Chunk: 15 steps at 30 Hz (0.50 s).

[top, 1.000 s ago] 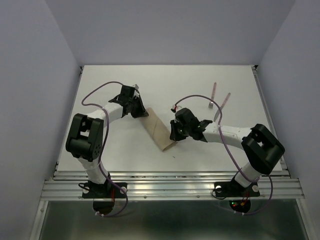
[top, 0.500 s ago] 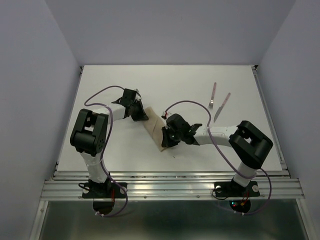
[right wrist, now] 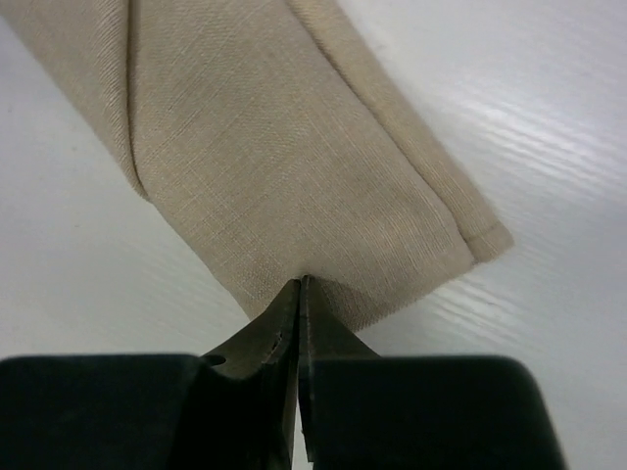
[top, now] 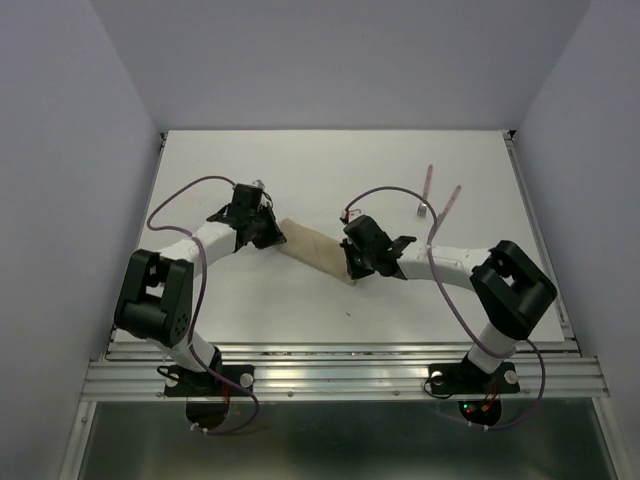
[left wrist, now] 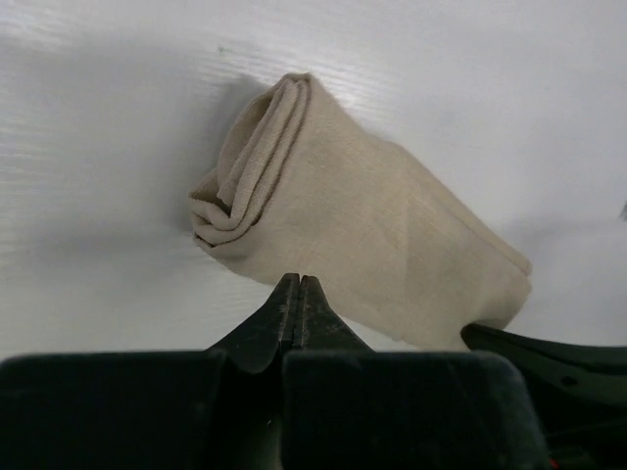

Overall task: Fold the napkin into a case and place the utensils inside
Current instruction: Move the smaller rectangle-folded napkin to the center of the board, then move the knife to the corner of the board.

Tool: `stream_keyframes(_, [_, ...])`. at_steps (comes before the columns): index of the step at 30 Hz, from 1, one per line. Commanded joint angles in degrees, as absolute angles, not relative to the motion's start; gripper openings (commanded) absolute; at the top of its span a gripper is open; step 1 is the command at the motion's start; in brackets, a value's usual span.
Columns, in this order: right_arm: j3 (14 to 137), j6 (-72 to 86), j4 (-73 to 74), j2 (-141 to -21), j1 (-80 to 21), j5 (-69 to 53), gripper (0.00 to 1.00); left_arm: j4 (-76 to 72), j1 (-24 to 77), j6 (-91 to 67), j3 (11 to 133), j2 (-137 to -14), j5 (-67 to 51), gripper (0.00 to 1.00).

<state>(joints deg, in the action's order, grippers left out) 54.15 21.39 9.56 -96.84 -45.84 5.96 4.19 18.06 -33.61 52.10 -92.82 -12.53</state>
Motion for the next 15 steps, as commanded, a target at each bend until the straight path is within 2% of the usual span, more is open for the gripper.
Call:
stream_keyframes(1, [59.4, 18.5, 12.1, -91.8, -42.3, 9.8, 0.07, 4.7, 18.5, -34.9, 52.3, -82.8, -9.8, 0.00])
stream_keyframes(3, [61.0, 18.6, 12.1, -90.2, -40.8, 10.2, 0.12, 5.6, 18.5, -34.7, 53.3, -81.3, -9.1, 0.00])
stream_keyframes(5, [63.4, 18.6, 12.8, -89.7, -36.9, 10.4, 0.23, 6.4, 18.6, -33.4, 54.1, -79.1, -9.5, 0.00])
stream_keyframes(6, [64.1, 18.7, 13.4, -89.4, -34.9, 11.2, 0.35, 6.3, 18.8, -33.2, 54.1, -77.2, -9.6, 0.00])
stream_keyframes(8, [64.7, 20.0, 14.2, -88.6, -29.6, 11.3, 0.41, 6.5, 18.8, -32.8, 53.9, -75.1, -9.2, 0.00])
stream_keyframes(10, [65.1, 22.6, 15.2, -87.9, -20.7, 9.5, 0.61, 7.6, 18.8, -32.3, 53.8, -72.6, -7.8, 0.01])
stream_keyframes(12, [67.5, 24.7, 17.6, -89.2, -14.2, 12.8, 0.77, 8.9, 18.8, -31.6, 54.2, -71.4, -7.3, 0.05])
stream_keyframes(15, [70.0, 26.2, 20.3, -94.3, -8.7, 14.3, 0.86, 9.3, 18.8, -31.4, 54.4, -70.9, -8.2, 0.20])
